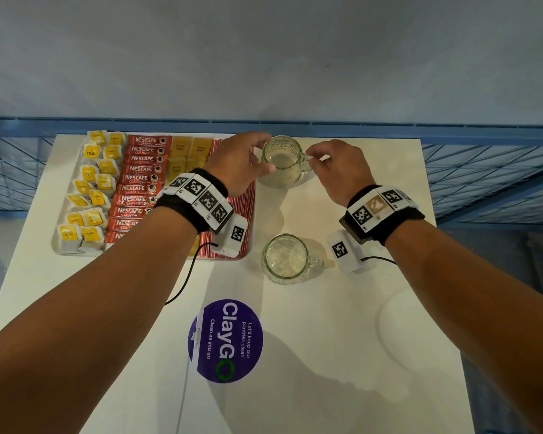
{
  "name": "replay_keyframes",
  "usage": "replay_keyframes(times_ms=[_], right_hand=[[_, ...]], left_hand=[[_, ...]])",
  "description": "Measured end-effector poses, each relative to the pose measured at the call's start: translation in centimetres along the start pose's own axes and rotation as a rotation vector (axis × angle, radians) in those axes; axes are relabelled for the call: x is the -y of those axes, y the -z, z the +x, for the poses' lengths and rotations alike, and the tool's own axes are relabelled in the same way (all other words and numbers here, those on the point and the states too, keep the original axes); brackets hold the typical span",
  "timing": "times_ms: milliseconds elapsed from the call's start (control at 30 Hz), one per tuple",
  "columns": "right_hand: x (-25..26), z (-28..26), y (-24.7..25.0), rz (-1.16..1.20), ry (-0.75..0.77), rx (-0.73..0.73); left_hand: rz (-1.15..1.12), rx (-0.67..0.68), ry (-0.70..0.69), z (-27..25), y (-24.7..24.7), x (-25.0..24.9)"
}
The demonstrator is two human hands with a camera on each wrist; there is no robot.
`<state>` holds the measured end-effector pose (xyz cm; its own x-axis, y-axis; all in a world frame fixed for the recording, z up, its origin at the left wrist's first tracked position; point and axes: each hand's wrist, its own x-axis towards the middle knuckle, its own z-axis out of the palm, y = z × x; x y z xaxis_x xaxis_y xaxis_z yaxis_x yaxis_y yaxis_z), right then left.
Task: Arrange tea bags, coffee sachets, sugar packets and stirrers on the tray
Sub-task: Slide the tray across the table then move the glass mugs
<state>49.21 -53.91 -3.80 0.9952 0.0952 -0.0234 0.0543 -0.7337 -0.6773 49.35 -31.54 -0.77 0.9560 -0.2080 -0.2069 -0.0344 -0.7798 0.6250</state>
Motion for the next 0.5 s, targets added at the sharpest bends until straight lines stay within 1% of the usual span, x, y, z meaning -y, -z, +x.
replay_keyframes(times_ms=[133,267,367,500], right_hand=[[0.1,-0.2,0.0,0.01,-0.003,0.001],[0.4,-0.7,0.2,0.019,-0.008,-0.015],[0.9,-1.8,1.0,0.013,0.006,-0.022],[2.1,-4.5,2.5,0.093,0.036,-0.011]], left_hand=[[0.011,0.006,-0.004,-0.1,0.2,-0.1],[0.012,0.009,0.026,-0.6,0.6,0.1],[0.027,0.005,0.019,-1.9,1.1,-0.2],[0.013,0.012,-0.01,-4.6,1.7,-0.6]])
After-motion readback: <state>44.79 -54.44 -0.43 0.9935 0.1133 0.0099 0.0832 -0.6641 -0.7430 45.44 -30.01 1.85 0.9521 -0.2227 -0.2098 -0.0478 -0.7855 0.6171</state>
